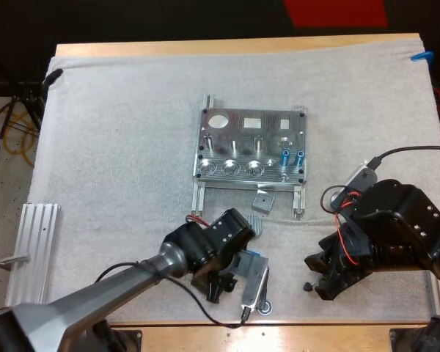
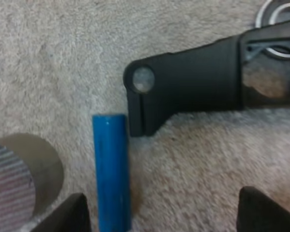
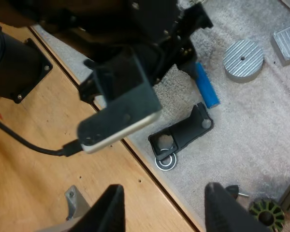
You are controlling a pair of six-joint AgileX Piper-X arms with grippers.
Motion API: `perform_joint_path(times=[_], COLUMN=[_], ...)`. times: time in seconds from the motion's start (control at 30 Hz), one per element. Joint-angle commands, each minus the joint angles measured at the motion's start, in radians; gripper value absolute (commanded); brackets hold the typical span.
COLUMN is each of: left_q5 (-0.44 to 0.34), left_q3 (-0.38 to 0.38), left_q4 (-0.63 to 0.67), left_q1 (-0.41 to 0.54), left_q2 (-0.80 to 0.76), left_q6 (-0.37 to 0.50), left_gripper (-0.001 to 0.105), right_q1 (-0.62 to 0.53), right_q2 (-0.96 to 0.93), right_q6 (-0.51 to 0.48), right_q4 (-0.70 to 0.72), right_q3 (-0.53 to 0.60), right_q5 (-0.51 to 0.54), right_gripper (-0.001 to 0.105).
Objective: Load cells from right to left
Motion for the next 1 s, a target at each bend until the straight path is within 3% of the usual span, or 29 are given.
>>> perform_joint_path(times=[0.0, 0.3, 0.67, 0.9, 0.97], left_q5=[-0.018, -0.094, -0.094, -0.037, -0.037], left_q3=[0.000, 0.000, 0.000, 0.000, 0.000], left_q4=[-0.030, -0.088, -0.129, -0.129, -0.120], left_q1=[-0.002, 0.006, 0.081, 0.082, 0.082], left_q2=[0.017, 0.123, 0.155, 0.155, 0.155], left_q6=[0.006, 0.006, 0.006, 0.006, 0.006], left_gripper=[0.063, 0.060, 0.035, 0.033, 0.020], right_q1=[0.002, 0.002, 0.002, 0.002, 0.002], right_q2=[-0.004, -0.004, -0.004, -0.004, -0.004], right_q6=[-0.002, -0.002, -0.022, -0.024, -0.024], right_q4=[0.005, 0.005, 0.005, 0.005, 0.005], right_q3=[-0.001, -0.001, -0.001, -0.001, -0.001], right_q5=[-0.009, -0.009, -0.009, -0.009, -0.009], right_gripper=[0.039, 0.039, 0.039, 0.039, 0.039])
